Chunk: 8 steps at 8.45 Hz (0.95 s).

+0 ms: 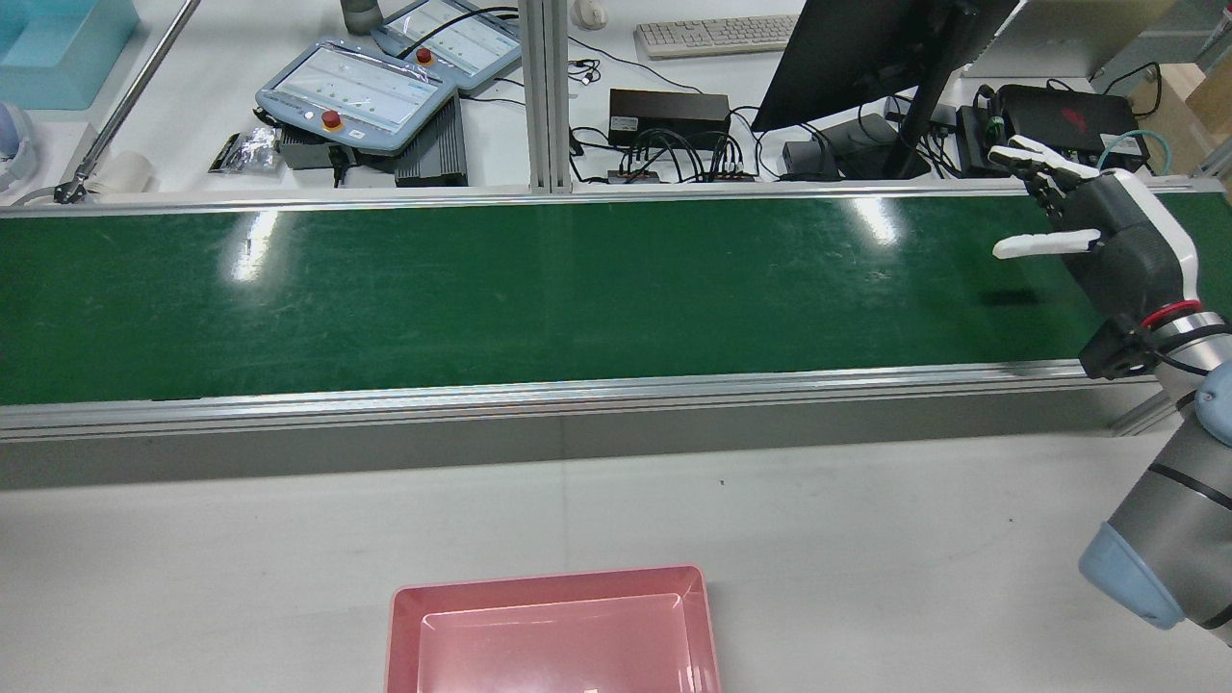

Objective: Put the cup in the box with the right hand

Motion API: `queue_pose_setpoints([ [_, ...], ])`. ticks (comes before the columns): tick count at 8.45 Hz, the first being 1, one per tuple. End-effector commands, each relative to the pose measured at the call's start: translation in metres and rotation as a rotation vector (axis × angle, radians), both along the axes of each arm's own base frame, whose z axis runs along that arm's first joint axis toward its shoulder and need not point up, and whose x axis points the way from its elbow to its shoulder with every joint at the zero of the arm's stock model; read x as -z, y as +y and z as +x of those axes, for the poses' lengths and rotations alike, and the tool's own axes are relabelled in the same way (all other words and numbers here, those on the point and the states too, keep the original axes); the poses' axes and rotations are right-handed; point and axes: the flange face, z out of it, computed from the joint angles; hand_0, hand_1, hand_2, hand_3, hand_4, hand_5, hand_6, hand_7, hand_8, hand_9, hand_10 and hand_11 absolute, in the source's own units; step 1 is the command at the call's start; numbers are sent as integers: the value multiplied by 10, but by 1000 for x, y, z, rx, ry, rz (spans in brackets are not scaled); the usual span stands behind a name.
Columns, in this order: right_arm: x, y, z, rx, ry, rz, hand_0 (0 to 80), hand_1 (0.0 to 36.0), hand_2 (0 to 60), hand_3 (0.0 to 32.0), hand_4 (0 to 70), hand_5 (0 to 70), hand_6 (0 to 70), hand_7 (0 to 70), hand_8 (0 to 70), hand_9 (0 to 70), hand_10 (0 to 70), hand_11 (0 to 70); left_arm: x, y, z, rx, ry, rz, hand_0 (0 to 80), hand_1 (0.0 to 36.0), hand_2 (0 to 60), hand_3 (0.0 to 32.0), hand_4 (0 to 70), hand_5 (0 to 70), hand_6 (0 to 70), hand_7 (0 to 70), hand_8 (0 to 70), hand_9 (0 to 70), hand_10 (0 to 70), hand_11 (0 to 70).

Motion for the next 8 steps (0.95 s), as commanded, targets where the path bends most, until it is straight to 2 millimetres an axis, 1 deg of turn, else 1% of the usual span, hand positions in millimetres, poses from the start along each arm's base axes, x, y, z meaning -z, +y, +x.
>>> queue_pose_setpoints([
  [1, 12, -9, -11, -1, -44, 53, 602, 178, 25, 0, 90, 79, 53, 157, 85, 154, 28, 66, 0, 0, 0, 0, 0, 0, 0, 0, 0, 0, 0, 0, 0, 0, 0, 0, 0, 0],
  [2, 12, -10, -11, -1, -53, 64, 611, 173, 12, 0, 71, 83, 53, 147, 85, 153, 38, 81, 0, 0, 0, 0, 0, 0, 0, 0, 0, 0, 0, 0, 0, 0, 0, 0, 0, 0],
  [3, 13, -10, -10, -2, -52, 66, 599, 193, 35, 10, 27, 86, 51, 130, 84, 149, 46, 93, 0, 0, 0, 0, 0, 0, 0, 0, 0, 0, 0, 0, 0, 0, 0, 0, 0, 0],
  [4, 15, -9, -14, 5, -50, 67, 616, 163, 0, 6, 51, 85, 52, 134, 85, 150, 47, 94, 0, 0, 0, 0, 0, 0, 0, 0, 0, 0, 0, 0, 0, 0, 0, 0, 0, 0],
  [5, 11, -5, -25, 20, -43, 59, 606, 184, 24, 0, 67, 83, 53, 146, 88, 156, 41, 86, 0, 0, 0, 0, 0, 0, 0, 0, 0, 0, 0, 0, 0, 0, 0, 0, 0, 0],
  [6, -1, -4, -32, 3, -38, 38, 613, 187, 25, 0, 80, 83, 55, 153, 89, 158, 36, 78, 0, 0, 0, 0, 0, 0, 0, 0, 0, 0, 0, 0, 0, 0, 0, 0, 0, 0],
  [7, -5, -5, -35, 4, -34, 31, 623, 180, 12, 0, 89, 84, 55, 152, 89, 158, 38, 81, 0, 0, 0, 0, 0, 0, 0, 0, 0, 0, 0, 0, 0, 0, 0, 0, 0, 0],
  [8, 2, -5, -34, 3, -43, 42, 618, 177, 12, 0, 86, 83, 54, 150, 88, 158, 39, 82, 0, 0, 0, 0, 0, 0, 0, 0, 0, 0, 0, 0, 0, 0, 0, 0, 0, 0],
])
